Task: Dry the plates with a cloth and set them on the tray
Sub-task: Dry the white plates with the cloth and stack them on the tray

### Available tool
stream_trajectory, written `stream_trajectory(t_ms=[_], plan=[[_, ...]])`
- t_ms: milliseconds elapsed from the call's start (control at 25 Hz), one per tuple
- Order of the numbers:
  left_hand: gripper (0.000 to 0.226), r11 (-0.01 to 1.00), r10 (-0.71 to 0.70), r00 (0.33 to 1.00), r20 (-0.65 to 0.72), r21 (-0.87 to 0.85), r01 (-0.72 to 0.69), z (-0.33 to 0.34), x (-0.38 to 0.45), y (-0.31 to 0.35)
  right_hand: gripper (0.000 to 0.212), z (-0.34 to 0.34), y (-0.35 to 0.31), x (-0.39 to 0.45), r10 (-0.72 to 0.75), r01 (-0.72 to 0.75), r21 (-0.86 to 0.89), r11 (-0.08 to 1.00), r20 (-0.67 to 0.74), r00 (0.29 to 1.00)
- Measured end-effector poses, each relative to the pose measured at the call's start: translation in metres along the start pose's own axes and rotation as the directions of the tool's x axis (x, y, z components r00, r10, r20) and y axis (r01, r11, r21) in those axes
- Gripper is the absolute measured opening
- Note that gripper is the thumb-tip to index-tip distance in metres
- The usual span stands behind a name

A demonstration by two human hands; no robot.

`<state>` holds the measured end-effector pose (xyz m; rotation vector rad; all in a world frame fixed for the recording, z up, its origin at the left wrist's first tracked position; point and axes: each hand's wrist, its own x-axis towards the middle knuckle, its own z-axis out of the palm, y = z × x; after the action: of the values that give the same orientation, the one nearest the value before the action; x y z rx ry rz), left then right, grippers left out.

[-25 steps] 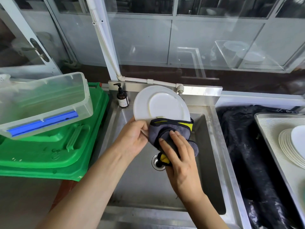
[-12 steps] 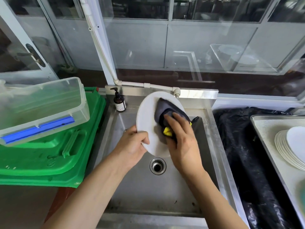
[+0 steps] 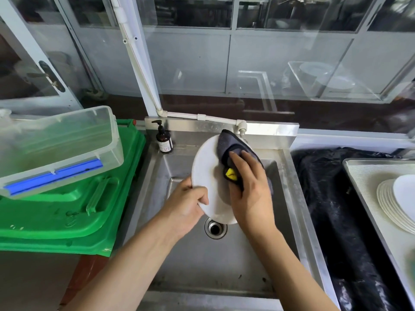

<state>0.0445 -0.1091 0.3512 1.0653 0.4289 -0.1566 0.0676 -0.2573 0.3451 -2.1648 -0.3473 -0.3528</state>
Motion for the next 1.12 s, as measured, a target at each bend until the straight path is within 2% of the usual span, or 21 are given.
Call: stream_trajectory(t_ms=[80,160,200,280,360,400,440,560,640,720,840,1000,1120], plan=[[0.048,0.998,0.015,1.000,0.016,-0.056,-0.014,0.001,0.002,0.002,0.051,0.010,-0.013,-0.014,-0.170,0.174,-0.037,0.984,0.077,0.982],[0.043,0.997,0.051,0.997,0.059,-0.069,-0.047,0.001,0.001,0.004,0.046,0.012,-0.013,-0.018,-0.335,0.343,-0.064,0.937,0.118,0.935],[0.042,0.998,0.057,0.997,0.059,-0.041,-0.055,0.002,0.000,0.005,0.044,0.009,-0.009,-0.012,-0.334,0.340,-0.059,0.939,0.093,0.938],[0.040,0.999,0.036,0.999,0.016,0.023,-0.036,0.002,-0.001,0.004,0.043,0.003,-0.003,0.001,-0.146,0.146,-0.016,0.989,-0.007,0.989],[0.041,0.998,0.021,1.000,0.012,0.063,-0.021,0.003,-0.001,0.002,0.045,0.000,-0.004,0.008,0.002,-0.001,0.031,1.000,-0.042,0.999],[0.044,0.997,0.028,0.999,0.022,0.071,-0.030,0.004,-0.002,0.001,0.046,0.000,-0.009,0.008,-0.029,0.029,0.005,1.000,-0.013,0.999],[0.048,0.996,0.042,0.999,0.023,0.083,-0.044,0.004,-0.002,0.002,0.046,0.001,-0.016,0.006,-0.118,0.119,-0.035,0.992,0.043,0.992],[0.060,0.986,0.061,0.998,-0.029,0.154,-0.056,0.000,0.001,0.004,0.047,0.003,-0.029,0.008,-0.394,0.429,-0.155,0.890,0.214,0.894],[0.053,0.977,0.064,0.997,-0.050,0.206,-0.052,-0.004,0.004,0.005,0.042,0.003,-0.029,0.020,-0.425,0.469,-0.205,0.859,0.223,0.877],[0.036,0.978,0.036,0.999,-0.030,0.209,-0.029,-0.006,0.003,0.003,0.040,-0.001,-0.021,0.035,-0.325,0.349,-0.169,0.922,0.155,0.933],[0.041,0.992,-0.034,0.999,-0.026,0.118,0.036,-0.010,-0.002,0.005,0.039,-0.013,0.007,0.054,-0.097,0.099,-0.051,0.994,0.028,0.995],[0.037,0.999,-0.009,0.999,-0.053,0.033,0.011,-0.012,0.004,0.018,0.037,-0.015,0.044,0.035,0.169,-0.168,0.033,0.985,-0.039,0.985],[0.047,0.999,0.007,0.996,-0.091,-0.042,-0.011,-0.010,0.011,0.028,0.043,0.000,0.051,-0.007,0.313,-0.302,0.105,0.947,-0.104,0.944]])
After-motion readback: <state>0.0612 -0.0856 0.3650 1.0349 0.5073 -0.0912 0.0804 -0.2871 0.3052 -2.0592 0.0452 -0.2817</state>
